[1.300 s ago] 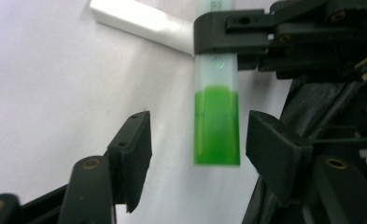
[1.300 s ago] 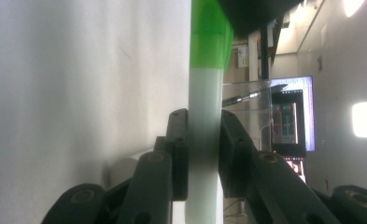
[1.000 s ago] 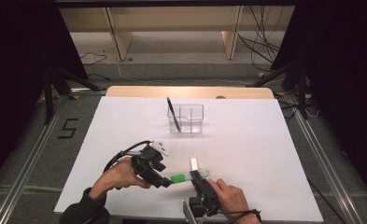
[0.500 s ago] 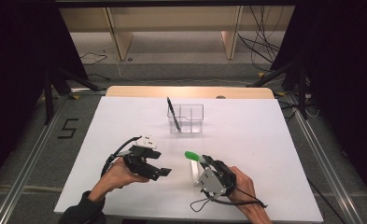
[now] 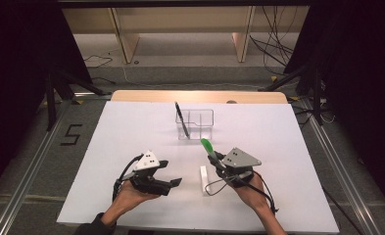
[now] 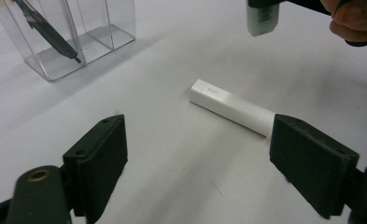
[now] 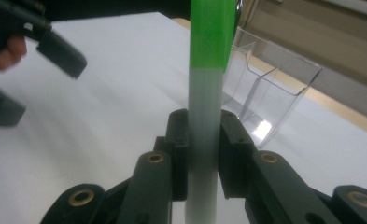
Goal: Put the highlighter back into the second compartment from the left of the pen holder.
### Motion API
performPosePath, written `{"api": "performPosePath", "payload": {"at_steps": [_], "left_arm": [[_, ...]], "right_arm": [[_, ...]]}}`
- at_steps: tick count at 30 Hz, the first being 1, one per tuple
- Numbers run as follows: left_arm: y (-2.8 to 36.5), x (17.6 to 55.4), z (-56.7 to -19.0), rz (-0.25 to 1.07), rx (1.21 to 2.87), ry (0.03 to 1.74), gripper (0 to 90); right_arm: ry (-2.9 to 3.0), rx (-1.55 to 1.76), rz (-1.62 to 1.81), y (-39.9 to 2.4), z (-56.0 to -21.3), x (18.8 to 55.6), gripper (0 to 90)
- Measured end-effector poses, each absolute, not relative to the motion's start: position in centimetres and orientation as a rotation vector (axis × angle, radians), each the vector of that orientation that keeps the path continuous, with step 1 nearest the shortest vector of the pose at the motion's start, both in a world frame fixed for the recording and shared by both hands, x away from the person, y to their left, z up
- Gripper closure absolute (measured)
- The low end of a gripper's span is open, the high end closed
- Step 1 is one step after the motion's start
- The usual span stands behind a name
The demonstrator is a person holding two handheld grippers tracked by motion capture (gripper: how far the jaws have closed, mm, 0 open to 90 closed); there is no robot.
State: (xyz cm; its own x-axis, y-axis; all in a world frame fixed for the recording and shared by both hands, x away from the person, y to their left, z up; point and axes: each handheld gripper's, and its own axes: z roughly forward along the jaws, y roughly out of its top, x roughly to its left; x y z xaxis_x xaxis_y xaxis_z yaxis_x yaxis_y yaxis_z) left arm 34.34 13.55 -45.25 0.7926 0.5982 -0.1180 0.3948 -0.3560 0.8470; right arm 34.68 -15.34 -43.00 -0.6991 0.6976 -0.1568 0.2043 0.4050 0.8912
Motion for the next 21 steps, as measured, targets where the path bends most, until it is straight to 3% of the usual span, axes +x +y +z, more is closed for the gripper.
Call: {"api": "performPosePath", "payload": {"at_steps": [21], "left_arm": [[15.0,33.5,-46.4,0.220,1.916,0.830,17.9]], "right_arm": [[2.134,1.031,1.504,-15.0,-42.3,38.7,76.8]]}}
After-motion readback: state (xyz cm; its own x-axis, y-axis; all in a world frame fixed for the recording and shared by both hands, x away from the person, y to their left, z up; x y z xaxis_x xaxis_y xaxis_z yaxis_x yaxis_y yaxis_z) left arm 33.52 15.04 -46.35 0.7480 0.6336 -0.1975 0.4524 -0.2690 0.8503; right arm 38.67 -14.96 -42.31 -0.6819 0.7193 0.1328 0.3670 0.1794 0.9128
